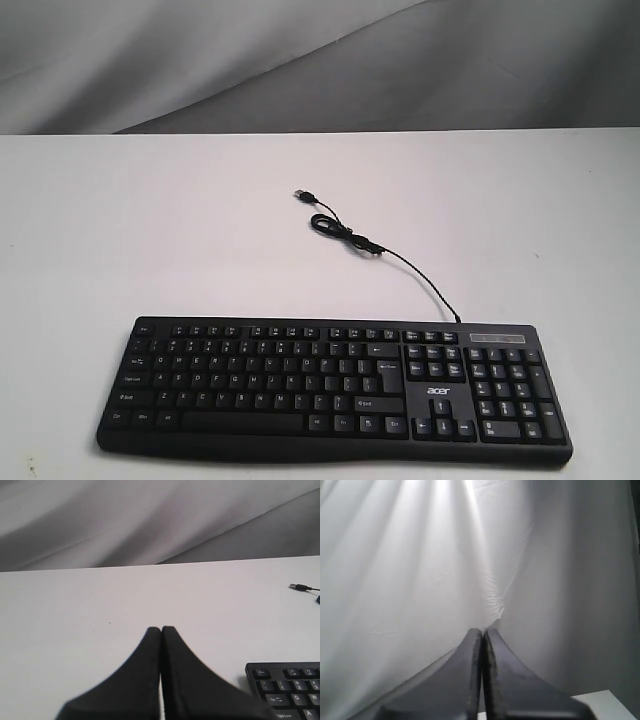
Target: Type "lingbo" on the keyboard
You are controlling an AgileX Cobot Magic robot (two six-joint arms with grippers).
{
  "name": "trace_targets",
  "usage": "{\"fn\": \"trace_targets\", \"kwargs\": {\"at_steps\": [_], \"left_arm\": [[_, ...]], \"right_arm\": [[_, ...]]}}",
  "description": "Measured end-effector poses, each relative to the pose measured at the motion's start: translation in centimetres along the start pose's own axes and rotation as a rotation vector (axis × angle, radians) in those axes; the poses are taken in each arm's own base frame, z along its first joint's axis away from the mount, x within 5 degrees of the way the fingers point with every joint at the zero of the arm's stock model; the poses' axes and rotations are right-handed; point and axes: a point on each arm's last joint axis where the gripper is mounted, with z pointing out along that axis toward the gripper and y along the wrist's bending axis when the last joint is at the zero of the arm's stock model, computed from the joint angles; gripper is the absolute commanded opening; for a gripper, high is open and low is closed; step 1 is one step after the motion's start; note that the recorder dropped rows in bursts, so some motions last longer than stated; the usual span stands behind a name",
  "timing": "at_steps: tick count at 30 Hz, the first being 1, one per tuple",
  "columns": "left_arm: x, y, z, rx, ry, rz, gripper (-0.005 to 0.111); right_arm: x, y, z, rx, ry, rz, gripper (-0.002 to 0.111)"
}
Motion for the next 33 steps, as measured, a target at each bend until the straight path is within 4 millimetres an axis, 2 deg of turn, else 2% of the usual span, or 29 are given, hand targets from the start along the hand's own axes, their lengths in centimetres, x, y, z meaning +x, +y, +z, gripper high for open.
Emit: {"fn": "trace_targets", "kwargs": {"at_steps": [7,12,21,33], "left_arm": [[0.0,0.0,0.0,0.000,0.000,0.000,0.001],[0.0,0.0,0.0,0.000,0.000,0.000,0.001],[0.0,0.0,0.0,0.000,0.000,0.000,0.001],[0.0,0.0,0.0,0.000,0.000,0.000,0.001]], "right_arm": [[4.8,-1.3,-2.5,0.048,0.029,0.015,0.000],[6.8,-1.9,-3.2,0.085,0.079,0.018,0.000],[8.8,-1.7,-4.1,0.043,0.285,-0.127,0.000],[10.2,-1.9,-5.6,0.034,0.434,-0.238,0.000]]}}
